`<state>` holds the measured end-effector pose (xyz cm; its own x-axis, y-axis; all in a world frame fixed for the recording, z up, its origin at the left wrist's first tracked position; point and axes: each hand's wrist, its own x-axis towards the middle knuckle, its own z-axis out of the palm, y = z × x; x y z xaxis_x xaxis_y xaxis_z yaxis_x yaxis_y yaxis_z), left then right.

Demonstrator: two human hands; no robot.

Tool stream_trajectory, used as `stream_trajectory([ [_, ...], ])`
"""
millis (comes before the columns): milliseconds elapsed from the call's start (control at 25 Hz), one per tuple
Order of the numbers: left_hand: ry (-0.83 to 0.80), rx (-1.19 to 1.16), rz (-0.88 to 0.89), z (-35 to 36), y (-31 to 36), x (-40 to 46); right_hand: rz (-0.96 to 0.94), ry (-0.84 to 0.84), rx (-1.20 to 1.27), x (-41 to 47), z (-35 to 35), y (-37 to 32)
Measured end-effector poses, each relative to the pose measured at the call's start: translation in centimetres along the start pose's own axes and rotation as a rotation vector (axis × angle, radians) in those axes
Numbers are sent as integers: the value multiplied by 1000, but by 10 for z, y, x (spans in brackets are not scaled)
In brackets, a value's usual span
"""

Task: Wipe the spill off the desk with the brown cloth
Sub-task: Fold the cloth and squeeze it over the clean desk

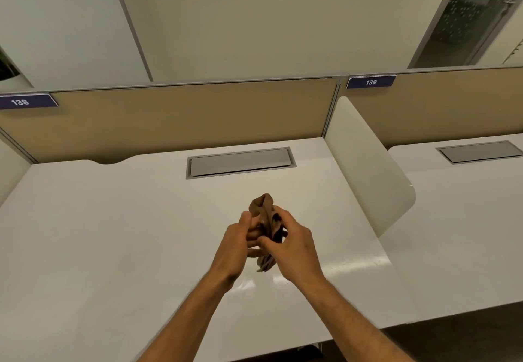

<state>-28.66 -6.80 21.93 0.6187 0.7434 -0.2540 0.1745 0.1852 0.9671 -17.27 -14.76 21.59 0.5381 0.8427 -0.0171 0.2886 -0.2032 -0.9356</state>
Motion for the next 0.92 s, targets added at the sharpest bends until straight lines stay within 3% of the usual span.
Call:
stream_trajectory([
  [120,-89,31,14,-5,-6,1,3,4,29,4,-6,4],
  [280,172,219,157,-19,-16,6,-3,22,-28,18,-25,12],
  [440,22,701,272,-25,-28,5,21,-69,26,20,-37,15],
  [680,2,925,259,-33,-33,14,25,-223,39,20,-64,13],
  [800,-37,902,311,-36,-28,20,66,-246,47,25,-78,18],
  [920,-109,623,263,-36,-27,27,144,-279,27,31,-95,31],
])
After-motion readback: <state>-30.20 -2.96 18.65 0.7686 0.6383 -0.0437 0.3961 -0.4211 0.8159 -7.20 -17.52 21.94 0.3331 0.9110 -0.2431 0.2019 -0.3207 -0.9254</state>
